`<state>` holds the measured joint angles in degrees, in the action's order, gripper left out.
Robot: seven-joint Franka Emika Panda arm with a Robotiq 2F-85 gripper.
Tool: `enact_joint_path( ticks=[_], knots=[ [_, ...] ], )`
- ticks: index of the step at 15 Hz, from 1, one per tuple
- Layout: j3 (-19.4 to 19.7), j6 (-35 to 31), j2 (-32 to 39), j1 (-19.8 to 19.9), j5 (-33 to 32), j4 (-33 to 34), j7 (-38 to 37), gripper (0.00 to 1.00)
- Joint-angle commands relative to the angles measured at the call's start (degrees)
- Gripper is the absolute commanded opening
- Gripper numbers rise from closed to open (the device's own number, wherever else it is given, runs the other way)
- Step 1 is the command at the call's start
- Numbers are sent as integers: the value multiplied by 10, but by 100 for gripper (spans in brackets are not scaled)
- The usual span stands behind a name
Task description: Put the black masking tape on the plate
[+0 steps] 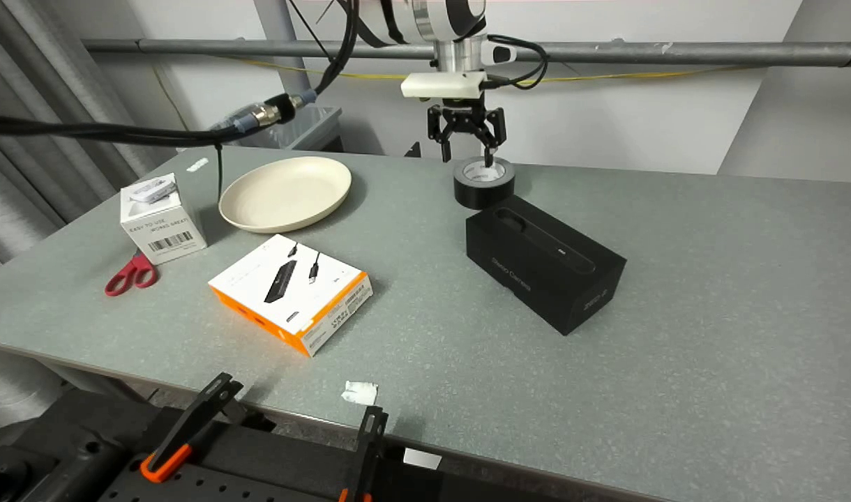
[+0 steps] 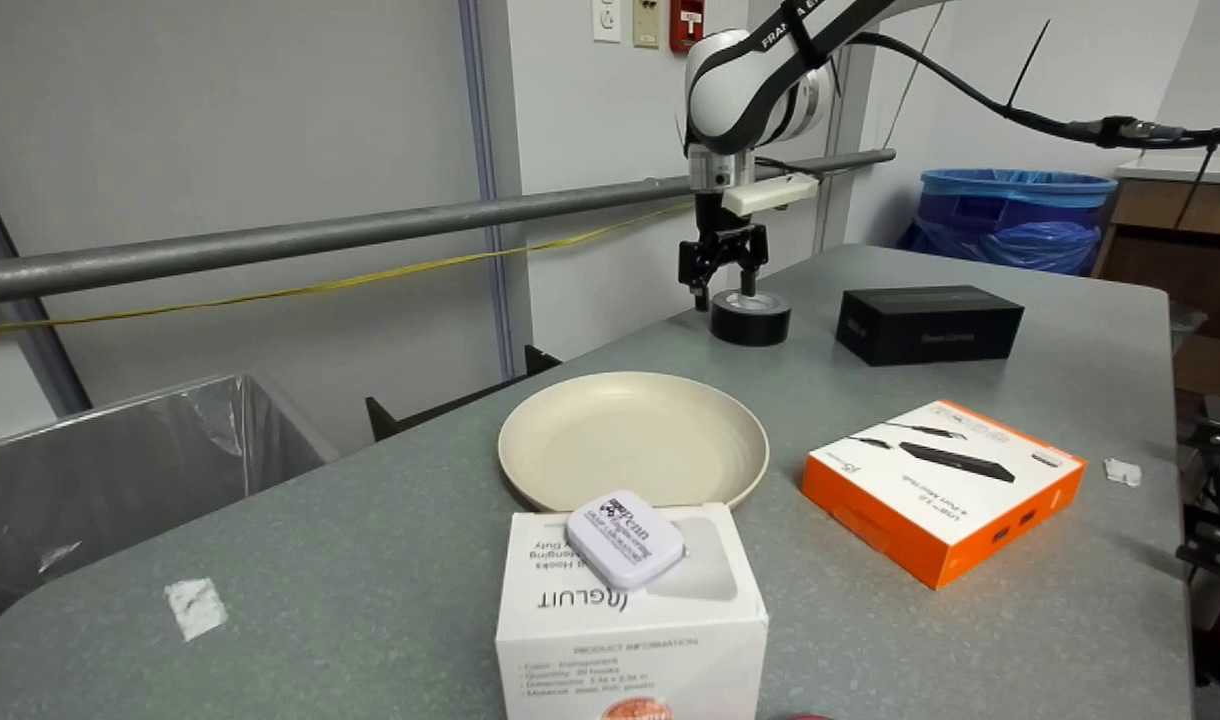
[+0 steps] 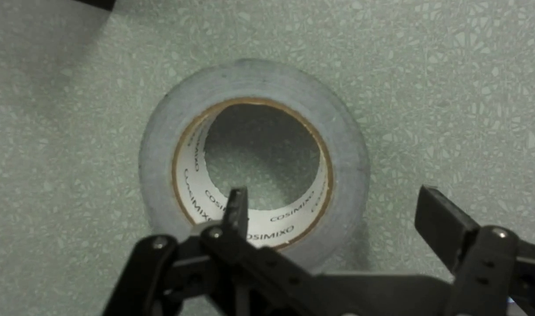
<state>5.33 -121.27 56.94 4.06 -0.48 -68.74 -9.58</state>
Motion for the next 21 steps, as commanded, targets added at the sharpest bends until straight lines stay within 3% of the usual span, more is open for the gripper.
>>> enact_joint_path(
  ticks=[1, 10, 14, 21],
  knots=[
    [-12, 44, 56, 13, 12, 93, 15, 74],
    [-20, 95, 68, 12, 11, 151, 28, 5],
    [-31, 63, -3, -13, -7, 77, 48, 6],
    [-39, -17, -147, -110, -58, -83, 81, 6]
  ],
)
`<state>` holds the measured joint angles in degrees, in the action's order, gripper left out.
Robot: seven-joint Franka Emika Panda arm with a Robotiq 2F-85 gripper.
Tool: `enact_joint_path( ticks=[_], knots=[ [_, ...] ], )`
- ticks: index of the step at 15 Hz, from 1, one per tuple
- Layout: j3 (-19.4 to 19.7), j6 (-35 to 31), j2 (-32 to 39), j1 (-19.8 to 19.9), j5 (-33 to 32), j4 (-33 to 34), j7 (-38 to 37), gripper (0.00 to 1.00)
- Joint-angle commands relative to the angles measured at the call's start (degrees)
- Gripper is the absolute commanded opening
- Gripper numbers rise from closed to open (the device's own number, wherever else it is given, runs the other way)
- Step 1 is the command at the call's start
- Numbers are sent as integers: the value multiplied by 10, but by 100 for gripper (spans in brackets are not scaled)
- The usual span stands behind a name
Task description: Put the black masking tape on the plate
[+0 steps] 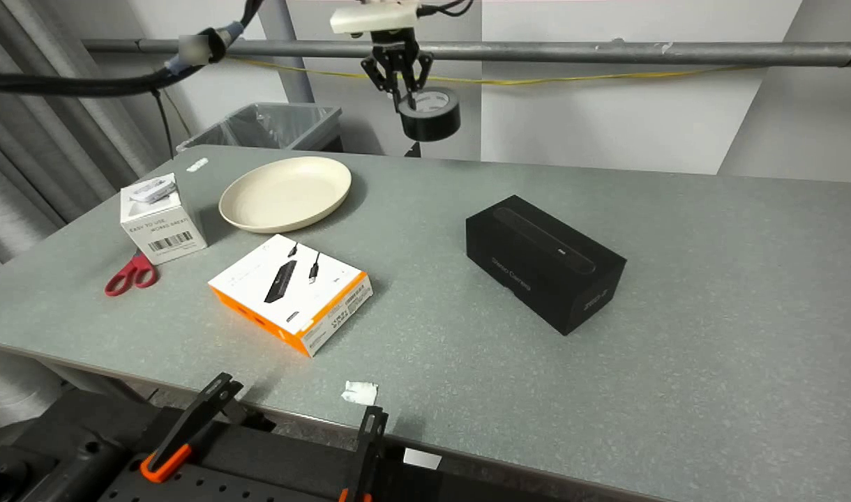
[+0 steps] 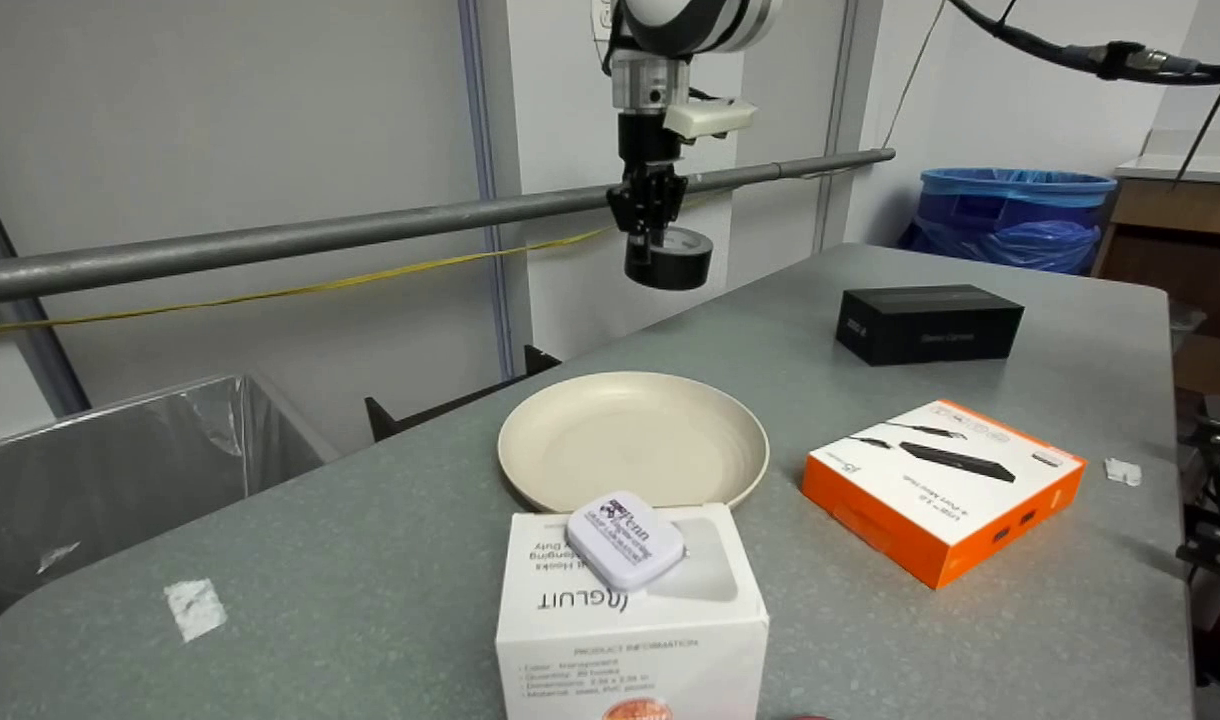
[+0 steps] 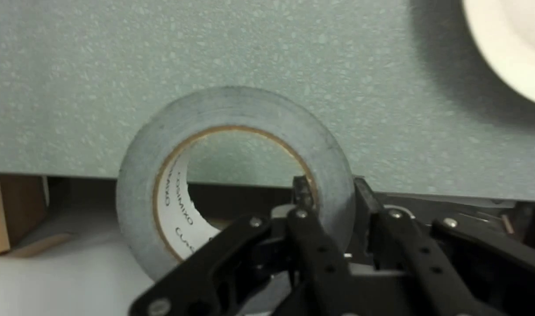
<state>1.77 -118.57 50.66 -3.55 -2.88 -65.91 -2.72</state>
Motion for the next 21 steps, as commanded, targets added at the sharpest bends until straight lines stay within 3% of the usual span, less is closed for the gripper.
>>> enact_joint_path(
  ticks=[1, 7, 10, 11, 14, 17, 18, 21],
  knots=[
    [-7, -55, -101, -47, -43, -136, 15, 6],
    [-24, -128, -184, -110, -120, -299, 10, 6],
    [-33, -147, -239, -114, -142, -386, 17, 6],
    [-37, -120, -169, -113, -124, -299, 4, 26],
    [-40, -127, -208, -112, -131, -353, 5, 26],
    [-41, -127, -219, -111, -131, -365, 6, 26],
    [-48, -130, -213, -108, -125, -362, 22, 6],
    [-75, -133, -196, -115, -122, -353, 59, 6]
  ],
)
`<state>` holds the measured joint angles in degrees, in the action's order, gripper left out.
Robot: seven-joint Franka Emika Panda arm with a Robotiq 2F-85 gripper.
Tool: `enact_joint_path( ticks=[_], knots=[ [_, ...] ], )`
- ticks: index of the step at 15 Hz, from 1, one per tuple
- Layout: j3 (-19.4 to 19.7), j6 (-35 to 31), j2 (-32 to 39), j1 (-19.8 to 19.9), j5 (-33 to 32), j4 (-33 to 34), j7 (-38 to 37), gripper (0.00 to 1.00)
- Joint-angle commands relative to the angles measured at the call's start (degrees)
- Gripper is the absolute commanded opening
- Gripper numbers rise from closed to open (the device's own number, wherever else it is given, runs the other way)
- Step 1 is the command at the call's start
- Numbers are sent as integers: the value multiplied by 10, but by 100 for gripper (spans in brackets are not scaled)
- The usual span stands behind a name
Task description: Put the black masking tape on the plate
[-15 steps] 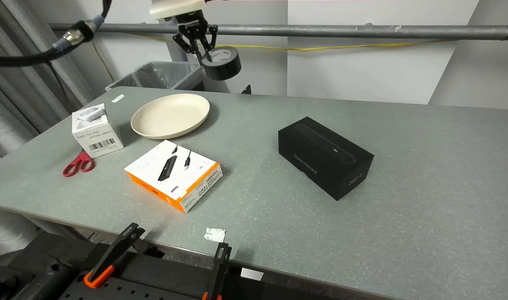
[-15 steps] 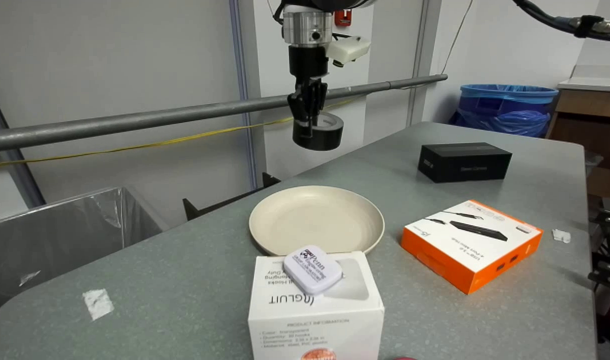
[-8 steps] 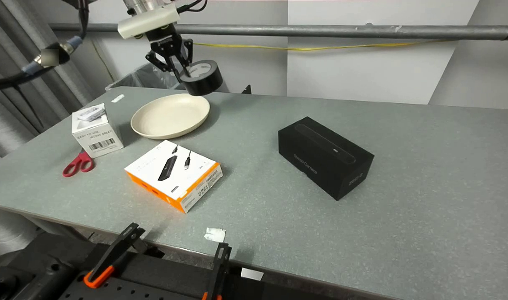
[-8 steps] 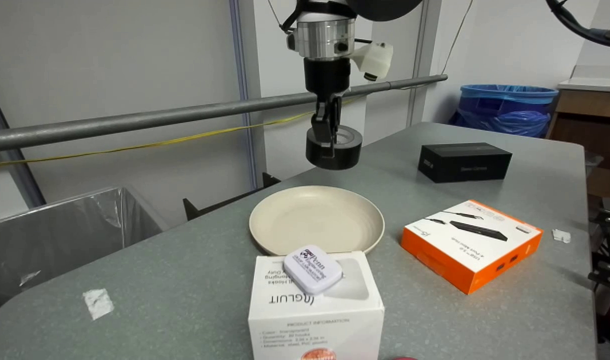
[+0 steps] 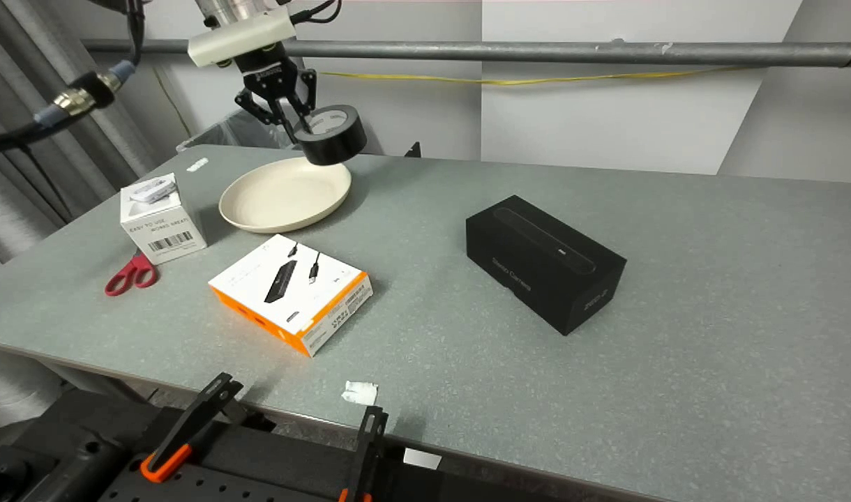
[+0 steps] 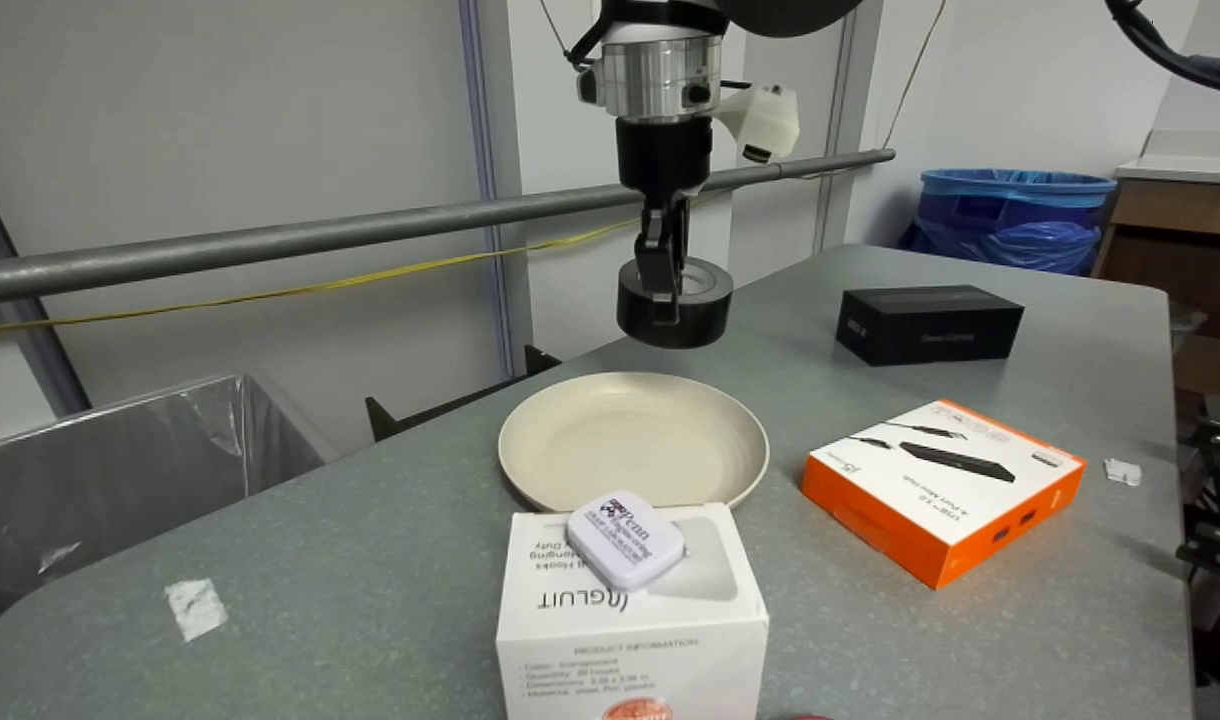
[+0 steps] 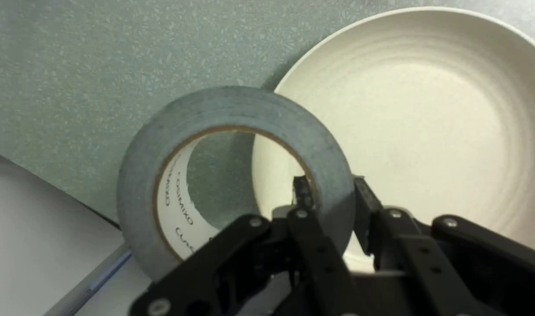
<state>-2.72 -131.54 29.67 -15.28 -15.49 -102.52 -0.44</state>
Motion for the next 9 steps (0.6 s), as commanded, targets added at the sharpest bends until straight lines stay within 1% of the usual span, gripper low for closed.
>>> enact_joint_path(
  ticks=[1, 5, 9],
  knots=[
    [-38, 0, 20, -4, 1, 16, 42, 6],
    [-61, 15, 65, -20, -1, 51, 61, 6],
    [-70, 21, 127, -18, 11, 98, 91, 6]
  ],
)
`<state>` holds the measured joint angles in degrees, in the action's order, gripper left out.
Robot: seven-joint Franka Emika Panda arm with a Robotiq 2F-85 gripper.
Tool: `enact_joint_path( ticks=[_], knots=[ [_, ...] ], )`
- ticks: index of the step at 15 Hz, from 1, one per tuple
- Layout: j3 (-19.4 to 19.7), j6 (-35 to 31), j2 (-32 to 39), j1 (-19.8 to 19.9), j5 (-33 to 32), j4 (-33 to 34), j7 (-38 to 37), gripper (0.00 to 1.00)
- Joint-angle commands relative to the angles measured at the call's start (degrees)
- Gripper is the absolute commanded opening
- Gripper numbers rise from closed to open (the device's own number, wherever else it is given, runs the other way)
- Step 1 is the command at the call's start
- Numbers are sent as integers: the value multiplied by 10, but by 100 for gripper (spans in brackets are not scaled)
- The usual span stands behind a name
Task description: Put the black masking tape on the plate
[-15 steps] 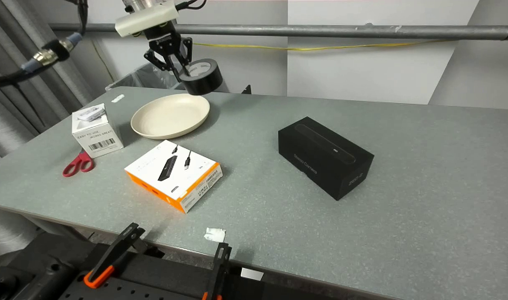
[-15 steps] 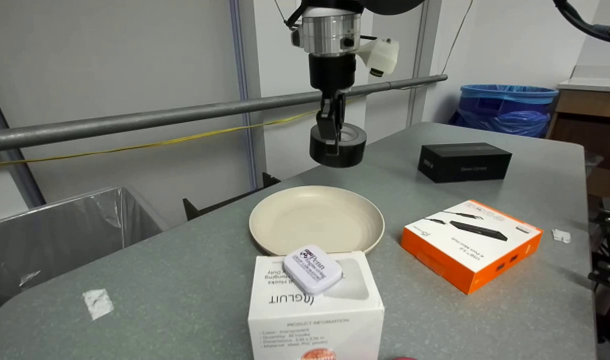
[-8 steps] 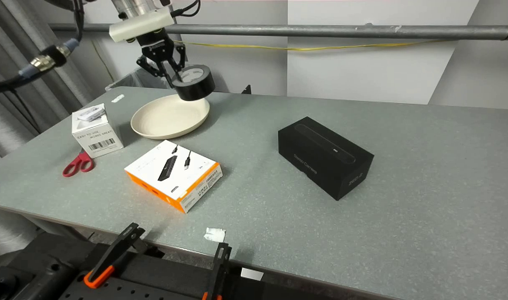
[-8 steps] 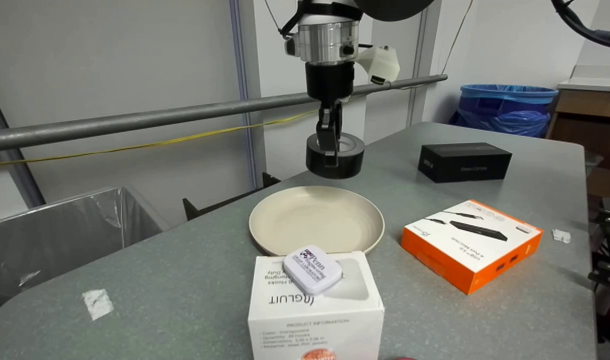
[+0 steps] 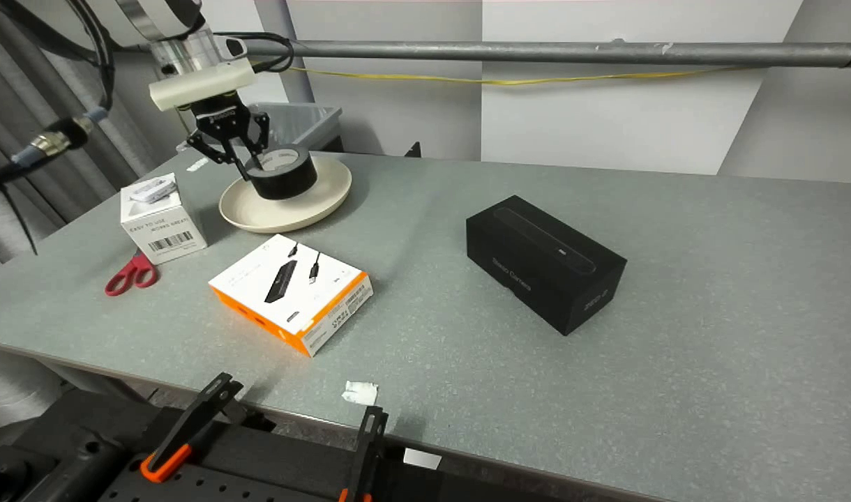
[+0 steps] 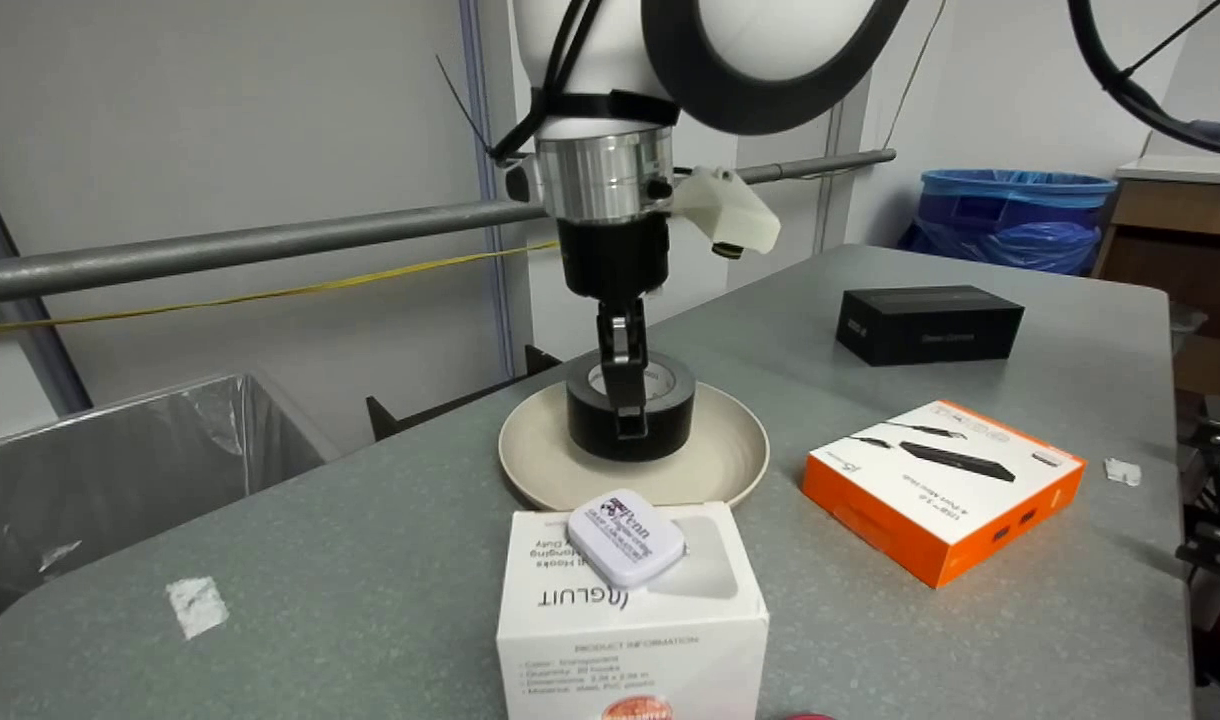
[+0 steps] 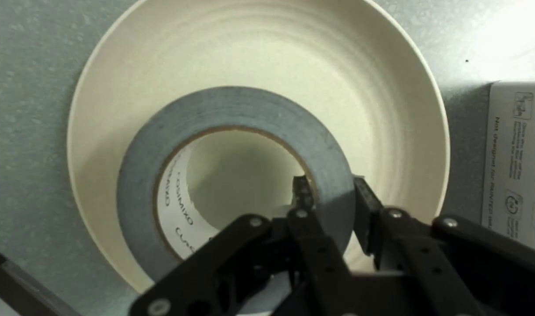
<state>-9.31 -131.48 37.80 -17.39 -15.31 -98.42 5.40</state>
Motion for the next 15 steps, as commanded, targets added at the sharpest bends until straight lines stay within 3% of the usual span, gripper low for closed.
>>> enact_joint_path(
  ticks=[1, 3, 4, 11, 15],
  knots=[
    [-3, 21, 56, 2, 7, 65, 36, 6],
    [-1, 22, 70, -1, 5, 79, 39, 6],
    [-3, 25, 70, -1, 5, 80, 44, 44],
    [-7, 20, 10, -8, -3, 45, 49, 96],
    [-9, 33, 3, -6, 4, 54, 52, 100]
  ],
)
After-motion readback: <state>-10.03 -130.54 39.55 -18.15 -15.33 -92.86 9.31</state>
